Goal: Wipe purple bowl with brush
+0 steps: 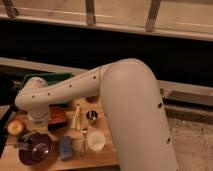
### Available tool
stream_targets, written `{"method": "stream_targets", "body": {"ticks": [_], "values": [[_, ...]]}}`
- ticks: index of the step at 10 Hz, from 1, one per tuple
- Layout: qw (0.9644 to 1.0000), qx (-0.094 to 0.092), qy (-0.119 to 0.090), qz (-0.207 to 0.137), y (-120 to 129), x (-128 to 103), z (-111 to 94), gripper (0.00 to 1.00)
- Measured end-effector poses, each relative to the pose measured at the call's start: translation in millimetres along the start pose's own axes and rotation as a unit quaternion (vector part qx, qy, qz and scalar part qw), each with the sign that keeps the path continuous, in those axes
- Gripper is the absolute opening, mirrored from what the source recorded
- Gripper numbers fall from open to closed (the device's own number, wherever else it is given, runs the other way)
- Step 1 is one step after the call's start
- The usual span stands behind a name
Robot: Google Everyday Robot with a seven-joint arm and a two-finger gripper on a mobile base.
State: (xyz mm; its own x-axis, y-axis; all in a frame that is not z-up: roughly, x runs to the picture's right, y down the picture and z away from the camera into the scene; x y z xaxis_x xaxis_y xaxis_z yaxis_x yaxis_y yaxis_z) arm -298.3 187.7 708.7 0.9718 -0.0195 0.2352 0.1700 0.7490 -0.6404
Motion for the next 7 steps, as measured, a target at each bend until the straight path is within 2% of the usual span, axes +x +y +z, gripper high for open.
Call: {"method": "stream_targets", "body": {"ticks": [2, 4, 7], "values": [[1.0000, -0.006, 0.000, 0.001, 21, 0, 0, 0.00], [0.9998, -0.013, 0.002, 0.016, 32, 16, 2, 0.00], [0.9989, -0.010, 0.014, 0.044, 13, 50, -4, 0.00]]}}
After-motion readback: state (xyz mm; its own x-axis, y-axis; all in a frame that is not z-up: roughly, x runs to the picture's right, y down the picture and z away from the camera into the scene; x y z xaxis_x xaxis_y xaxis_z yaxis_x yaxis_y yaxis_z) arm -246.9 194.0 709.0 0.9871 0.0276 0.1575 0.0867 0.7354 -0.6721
